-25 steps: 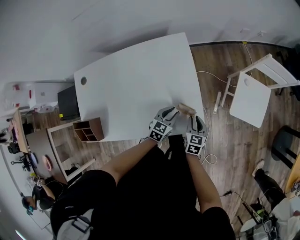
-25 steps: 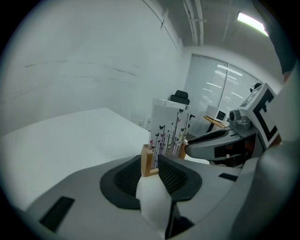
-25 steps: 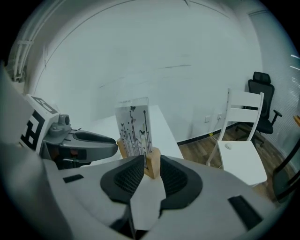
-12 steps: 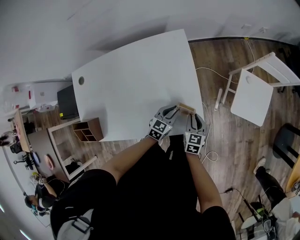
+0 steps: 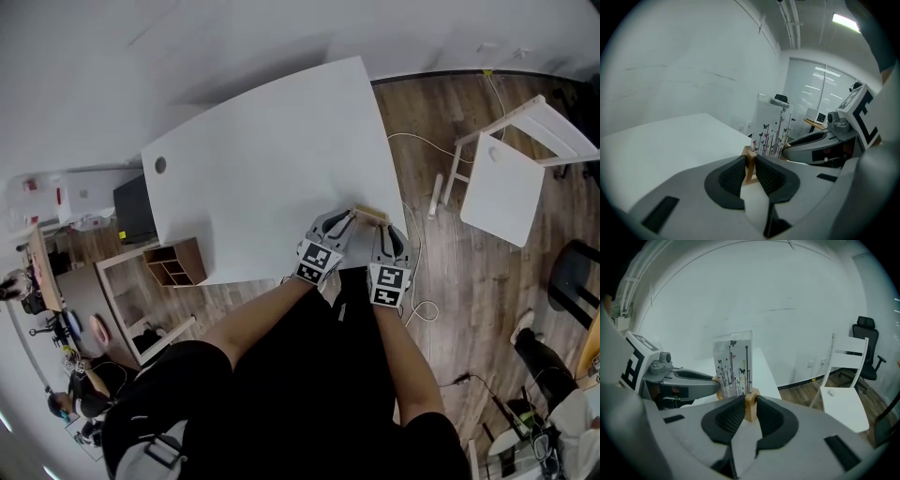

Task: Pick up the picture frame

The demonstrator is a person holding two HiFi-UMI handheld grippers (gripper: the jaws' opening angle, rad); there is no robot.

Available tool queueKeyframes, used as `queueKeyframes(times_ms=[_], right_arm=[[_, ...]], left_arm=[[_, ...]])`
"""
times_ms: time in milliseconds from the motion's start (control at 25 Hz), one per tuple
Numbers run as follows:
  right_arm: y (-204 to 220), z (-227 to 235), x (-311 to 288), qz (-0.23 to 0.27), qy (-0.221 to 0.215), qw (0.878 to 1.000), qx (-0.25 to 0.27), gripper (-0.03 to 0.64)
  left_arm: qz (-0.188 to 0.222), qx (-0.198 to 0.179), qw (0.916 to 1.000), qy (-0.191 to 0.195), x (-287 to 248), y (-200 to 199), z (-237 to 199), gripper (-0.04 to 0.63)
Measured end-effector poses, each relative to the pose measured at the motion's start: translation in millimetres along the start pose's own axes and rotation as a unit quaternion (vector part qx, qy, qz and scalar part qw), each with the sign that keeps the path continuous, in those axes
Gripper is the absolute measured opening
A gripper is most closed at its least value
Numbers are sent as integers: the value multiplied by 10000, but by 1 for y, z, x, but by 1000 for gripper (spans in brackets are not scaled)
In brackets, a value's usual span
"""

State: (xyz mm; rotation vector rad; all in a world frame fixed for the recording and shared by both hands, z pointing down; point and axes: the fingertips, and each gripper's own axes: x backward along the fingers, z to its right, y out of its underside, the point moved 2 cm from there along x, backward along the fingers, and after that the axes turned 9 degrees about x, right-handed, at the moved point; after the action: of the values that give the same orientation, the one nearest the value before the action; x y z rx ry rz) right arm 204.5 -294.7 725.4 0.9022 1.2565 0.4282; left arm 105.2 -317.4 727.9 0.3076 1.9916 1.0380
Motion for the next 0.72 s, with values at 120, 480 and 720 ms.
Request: queueKeyframes(times_ms=[120, 480, 720], right_arm=[[-6, 0, 7, 113, 26, 9999, -21, 87], [-24, -15, 36, 395, 10, 9991, 144, 84], [-33, -39, 63, 475, 30, 9987, 205, 84]], left_arm=[[82, 25, 10000, -48, 6, -8, 5, 72], [469, 26, 9989, -33, 40, -21, 16, 71], [555, 110, 9984, -29, 76, -17, 24, 69]])
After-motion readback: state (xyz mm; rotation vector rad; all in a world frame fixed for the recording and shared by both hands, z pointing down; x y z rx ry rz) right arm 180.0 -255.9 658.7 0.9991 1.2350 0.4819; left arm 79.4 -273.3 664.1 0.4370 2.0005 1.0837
